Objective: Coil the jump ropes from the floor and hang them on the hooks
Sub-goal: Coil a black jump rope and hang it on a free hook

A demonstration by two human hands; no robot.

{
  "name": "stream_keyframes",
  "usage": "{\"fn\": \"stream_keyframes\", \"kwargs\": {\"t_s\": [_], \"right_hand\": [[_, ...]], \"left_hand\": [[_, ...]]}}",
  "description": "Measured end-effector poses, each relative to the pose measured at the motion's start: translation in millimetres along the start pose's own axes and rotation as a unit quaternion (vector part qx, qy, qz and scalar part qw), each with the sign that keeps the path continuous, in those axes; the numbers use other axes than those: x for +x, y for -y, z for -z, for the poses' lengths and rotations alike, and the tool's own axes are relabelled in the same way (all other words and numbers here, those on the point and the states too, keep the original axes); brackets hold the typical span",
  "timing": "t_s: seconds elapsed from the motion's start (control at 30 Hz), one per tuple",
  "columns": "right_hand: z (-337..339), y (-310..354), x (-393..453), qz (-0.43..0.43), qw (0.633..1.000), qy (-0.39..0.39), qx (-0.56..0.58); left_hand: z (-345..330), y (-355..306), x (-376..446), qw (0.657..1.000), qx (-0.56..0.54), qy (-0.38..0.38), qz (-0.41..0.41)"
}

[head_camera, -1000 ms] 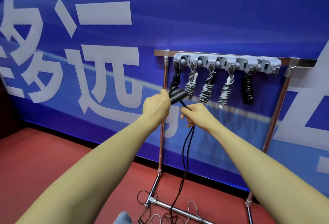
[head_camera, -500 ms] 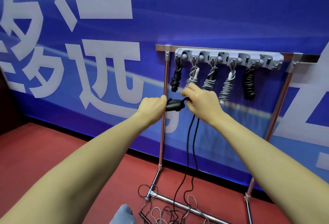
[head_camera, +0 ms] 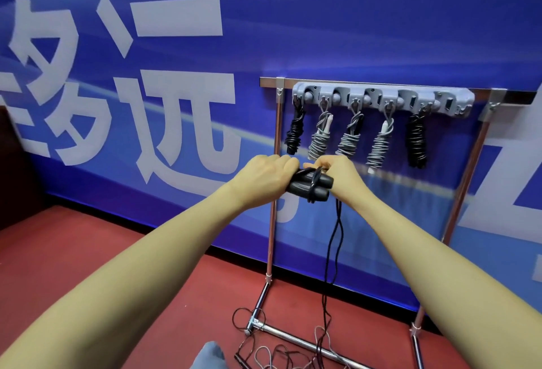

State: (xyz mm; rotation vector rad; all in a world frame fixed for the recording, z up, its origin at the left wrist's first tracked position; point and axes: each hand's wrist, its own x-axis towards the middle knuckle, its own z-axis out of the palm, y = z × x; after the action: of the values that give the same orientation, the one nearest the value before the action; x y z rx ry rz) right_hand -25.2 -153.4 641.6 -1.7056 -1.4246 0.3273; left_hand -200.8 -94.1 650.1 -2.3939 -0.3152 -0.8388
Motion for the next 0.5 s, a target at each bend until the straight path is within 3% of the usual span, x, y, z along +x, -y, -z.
{"fn": "stream_keyframes", "kwargs": {"t_s": [0.17, 0.27, 0.5], "right_hand": [[-5.6, -0.7, -8.1, -0.005, 1.0, 0.003, 0.016], [-9.3, 5.8, -11.5, -0.01, 0.998, 0.042, 0.047], [-8.1, 2.0, -22.2, -0.005, 0.995, 0.094, -0.015]], "left_hand": [[4.5, -14.3, 19.1, 0.983, -0.04, -0.012, 0.176], [3.8, -25.9, 30.4, 0.958, -0.023, 0.08, 0.276], [-14.0, -29.5, 31.8, 0.917, 0.01, 0.179, 0.355]]}}
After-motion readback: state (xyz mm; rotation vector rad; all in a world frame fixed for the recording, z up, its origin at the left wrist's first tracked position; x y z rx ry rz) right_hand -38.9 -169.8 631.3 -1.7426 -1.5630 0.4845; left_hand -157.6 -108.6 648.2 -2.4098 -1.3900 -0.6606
